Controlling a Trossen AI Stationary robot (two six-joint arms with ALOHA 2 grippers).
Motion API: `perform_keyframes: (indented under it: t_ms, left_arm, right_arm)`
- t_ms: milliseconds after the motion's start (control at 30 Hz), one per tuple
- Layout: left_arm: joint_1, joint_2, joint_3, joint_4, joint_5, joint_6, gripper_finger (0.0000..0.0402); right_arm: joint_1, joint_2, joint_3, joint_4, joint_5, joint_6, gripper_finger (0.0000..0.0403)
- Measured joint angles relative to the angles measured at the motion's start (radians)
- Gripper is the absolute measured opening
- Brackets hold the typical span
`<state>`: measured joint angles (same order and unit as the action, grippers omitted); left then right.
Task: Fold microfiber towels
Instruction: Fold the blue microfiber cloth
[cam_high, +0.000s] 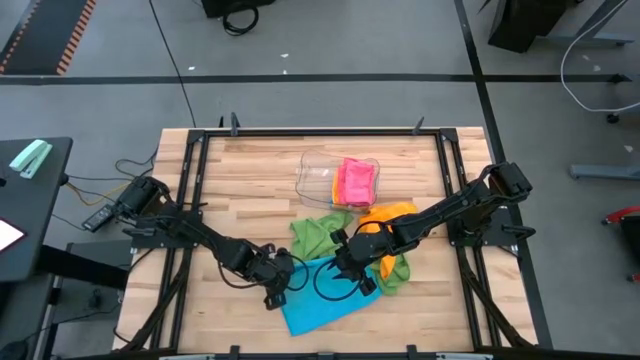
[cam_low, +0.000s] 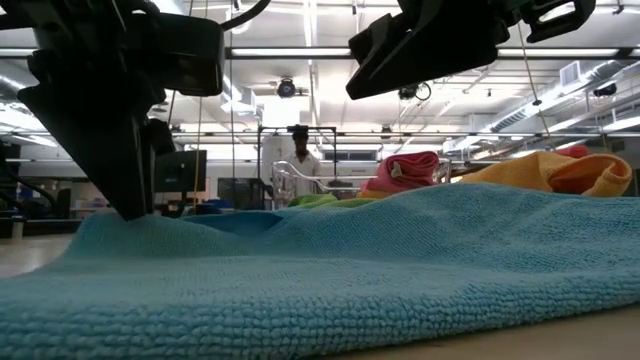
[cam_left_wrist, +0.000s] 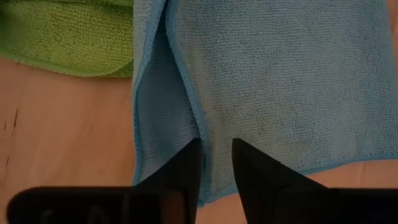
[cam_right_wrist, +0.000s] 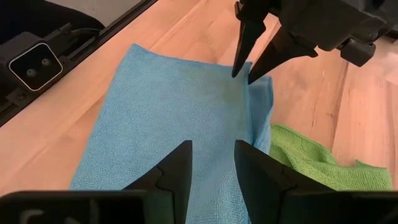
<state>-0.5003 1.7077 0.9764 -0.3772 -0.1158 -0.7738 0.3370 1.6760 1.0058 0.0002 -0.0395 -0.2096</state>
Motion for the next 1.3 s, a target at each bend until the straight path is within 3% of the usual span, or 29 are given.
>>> perform_keyframes:
  t_ms: [400,700,800,900,1133,1300]
  left_arm:
    - [-0.011,0.000,0.000,0.000,0.006,0.011,0.0018]
    - [-0.019,0.063,-0.002,0.010,0.016,0.009,0.0111]
    - [-0.018,0.062,-0.002,0.008,0.016,0.007,0.0120]
    - [-0.018,0.059,-0.002,0.003,0.015,0.002,0.0103]
    - [0.000,0.052,-0.002,-0.028,0.013,0.006,0.0018]
    - [-0.002,0.021,-0.002,-0.047,0.020,0.020,0.0020]
  right_arm:
    - [0.000,0.000,0.000,0.000,0.000,0.000,0.0128]
    - [0.000,0.000,0.000,0.000,0.000,0.000,0.0128]
    - [0.000,0.000,0.000,0.001,0.000,0.002,0.0128]
    - [0.000,0.000,0.000,0.002,0.000,0.002,0.0128]
    - [0.000,0.000,0.000,0.005,0.000,0.003,0.0128]
    - [0.000,0.000,0.000,0.006,0.000,0.004,0.0128]
